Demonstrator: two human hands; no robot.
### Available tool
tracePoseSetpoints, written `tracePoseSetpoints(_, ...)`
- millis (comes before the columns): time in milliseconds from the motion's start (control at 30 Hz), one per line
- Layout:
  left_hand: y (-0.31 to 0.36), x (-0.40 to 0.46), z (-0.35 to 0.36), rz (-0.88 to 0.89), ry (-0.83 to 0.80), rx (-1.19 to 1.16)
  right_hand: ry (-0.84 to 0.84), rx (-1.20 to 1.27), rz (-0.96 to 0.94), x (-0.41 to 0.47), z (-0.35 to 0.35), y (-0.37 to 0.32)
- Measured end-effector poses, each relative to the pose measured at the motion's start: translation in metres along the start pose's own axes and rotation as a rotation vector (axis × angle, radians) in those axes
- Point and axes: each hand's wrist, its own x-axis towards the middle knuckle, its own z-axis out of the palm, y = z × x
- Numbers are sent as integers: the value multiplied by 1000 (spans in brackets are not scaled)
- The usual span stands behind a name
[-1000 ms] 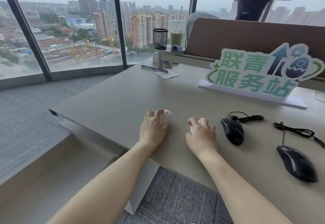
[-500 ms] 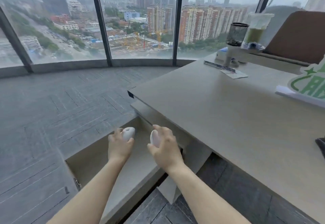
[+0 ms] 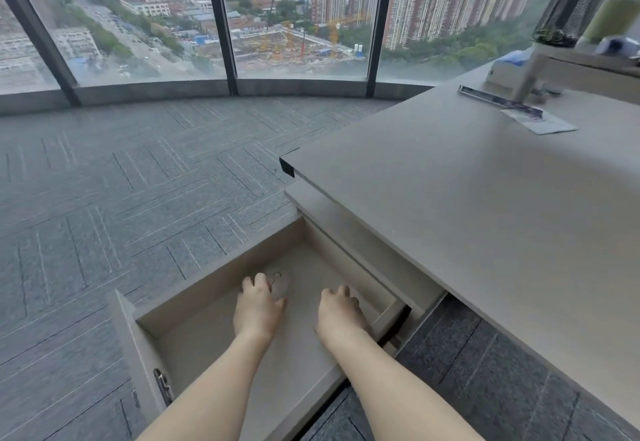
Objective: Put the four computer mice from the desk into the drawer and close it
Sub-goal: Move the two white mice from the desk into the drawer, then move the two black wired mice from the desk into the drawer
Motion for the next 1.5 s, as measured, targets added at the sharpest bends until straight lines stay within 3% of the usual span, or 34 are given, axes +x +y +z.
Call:
tracePoseSetpoints(133,-1,-1,0,17,7,-49,27,26,-22,-9,-13,1)
tracePoseSetpoints(300,33,-26,-28,163,168,-293,346,360,-233,-66,-65,19)
tracePoseSetpoints(500,158,-103,-67,516,229,-526,778,534,-340,-167,-140,85)
tracePoseSetpoints(600,216,-157,-64,644,170,-604,909,579,-239,-205,-161,142)
tracePoseSetpoints(700,264,-206,-40,737,0,-620,1024,544,-81,-234,-168,216)
tracePoseSetpoints(900,350,-306,32,887,-350,-423,1290,339,339,-295,-160,381)
tracePoseSetpoints(967,373,-331,55,893,-418,-350,1259,284,495,-312,-154,425)
tracePoseSetpoints(1067,401,-358,88,900,-447,-245,1044,298,693,-326,-141,474)
tracePoseSetpoints(1200,432,-378,119,890,-321,-62,883,391,719,-327,-125,506)
tracePoseSetpoints(1400,456,-377,140,884,-134,87,953,363,657,-323,-123,510)
tracePoseSetpoints(1500,454,-370,134,834,-140,17,980,400,639,-330,-128,502)
